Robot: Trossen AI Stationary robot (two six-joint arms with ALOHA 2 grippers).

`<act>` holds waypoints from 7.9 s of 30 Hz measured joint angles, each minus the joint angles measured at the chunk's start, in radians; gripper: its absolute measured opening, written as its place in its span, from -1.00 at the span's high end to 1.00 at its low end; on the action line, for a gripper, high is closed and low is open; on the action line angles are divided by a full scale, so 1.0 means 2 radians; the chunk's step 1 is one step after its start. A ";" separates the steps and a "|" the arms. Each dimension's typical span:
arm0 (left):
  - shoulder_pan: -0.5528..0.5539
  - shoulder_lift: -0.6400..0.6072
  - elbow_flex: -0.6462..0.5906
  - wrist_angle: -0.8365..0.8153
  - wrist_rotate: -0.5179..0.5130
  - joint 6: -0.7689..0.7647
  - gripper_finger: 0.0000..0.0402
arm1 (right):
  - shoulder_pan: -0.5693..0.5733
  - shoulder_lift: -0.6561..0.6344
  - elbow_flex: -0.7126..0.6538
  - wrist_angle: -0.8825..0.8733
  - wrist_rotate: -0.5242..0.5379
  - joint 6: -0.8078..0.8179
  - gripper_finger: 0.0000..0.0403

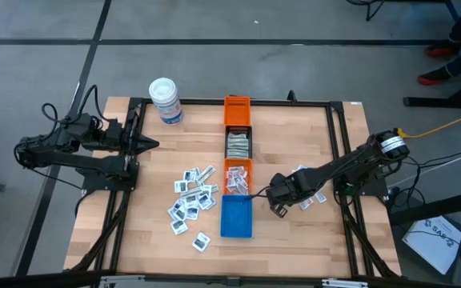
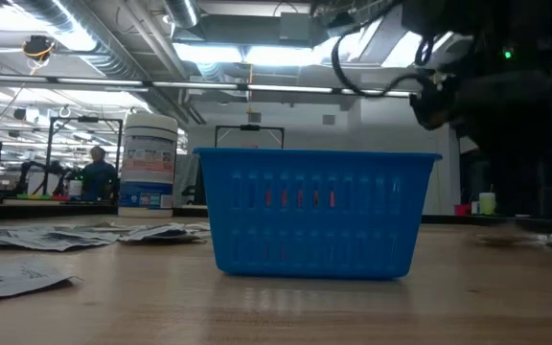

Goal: Pick & Place First Aid Supplies
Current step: Put the gray towelette pack into the blue bin, then put the orange ointment pack into the bottom orange bin

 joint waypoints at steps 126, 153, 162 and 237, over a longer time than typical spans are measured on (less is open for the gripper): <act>0.000 0.000 0.000 0.000 0.000 0.000 0.94 | -0.027 0.036 0.175 0.080 -0.026 -0.106 0.99; 0.000 0.000 0.000 0.000 0.000 0.000 0.96 | 0.009 0.216 0.289 0.048 -0.043 -0.256 0.97; 0.000 0.000 0.000 0.000 0.000 0.000 0.94 | 0.009 0.219 0.289 0.050 -0.044 -0.279 0.77; 0.000 0.000 0.000 0.000 0.000 0.000 0.94 | -0.135 -0.103 -0.085 0.015 -0.026 0.032 0.19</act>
